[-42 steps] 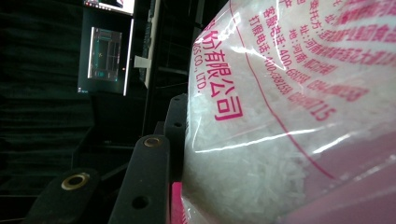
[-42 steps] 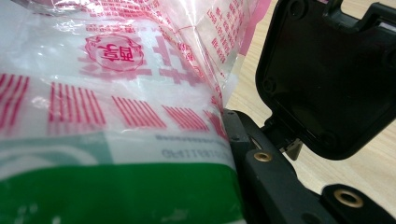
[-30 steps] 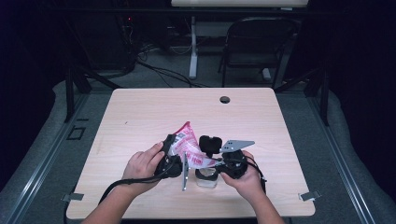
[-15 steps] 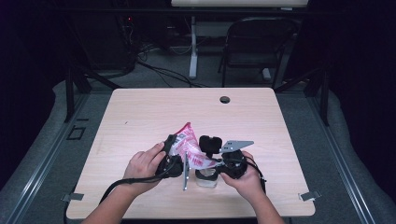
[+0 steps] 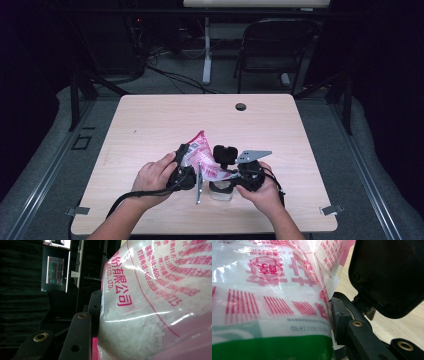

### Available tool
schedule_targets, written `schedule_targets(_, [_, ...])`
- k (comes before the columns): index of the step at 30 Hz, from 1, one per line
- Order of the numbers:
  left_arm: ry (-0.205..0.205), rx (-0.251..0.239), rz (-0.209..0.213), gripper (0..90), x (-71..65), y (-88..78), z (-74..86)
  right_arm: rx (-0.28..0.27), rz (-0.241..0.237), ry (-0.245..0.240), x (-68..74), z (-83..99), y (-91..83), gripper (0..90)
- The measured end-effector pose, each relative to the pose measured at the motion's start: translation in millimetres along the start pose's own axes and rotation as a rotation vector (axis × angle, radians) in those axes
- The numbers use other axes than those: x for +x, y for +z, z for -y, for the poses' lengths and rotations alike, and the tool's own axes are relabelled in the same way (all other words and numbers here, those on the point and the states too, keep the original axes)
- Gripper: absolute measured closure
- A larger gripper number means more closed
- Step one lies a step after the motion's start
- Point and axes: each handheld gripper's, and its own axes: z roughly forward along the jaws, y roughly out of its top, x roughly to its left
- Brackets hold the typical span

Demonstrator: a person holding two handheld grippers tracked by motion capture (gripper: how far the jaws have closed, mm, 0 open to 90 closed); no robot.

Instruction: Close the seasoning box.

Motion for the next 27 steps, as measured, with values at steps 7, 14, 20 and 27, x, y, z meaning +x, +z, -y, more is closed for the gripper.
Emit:
schedule_targets(7, [0.003, -0.006, -0.009, 69.4, 0.5, -0.7, -0.3, -0.005, 0.001, 0.001, 0.1, 0.1, -0.1, 83.3])
schedule_targets(14, [0.003, -0.005, -0.006, 69.5, 1.4, -1.6, -0.8, -0.007, -0.001, 0.0, 0.1, 0.0, -0.2, 82.5])
schedule_targets(20, [0.003, -0.005, -0.005, 69.5, 1.5, -1.2, -0.8, -0.006, 0.001, -0.001, -0.2, 0.2, -0.1, 81.9])
schedule_targets(27, [0.003, -0.008, -0.009, 69.5, 1.9, -2.2, -1.4, -0.008, 0.005, 0.0, -0.9, 0.7, 0.2, 80.7])
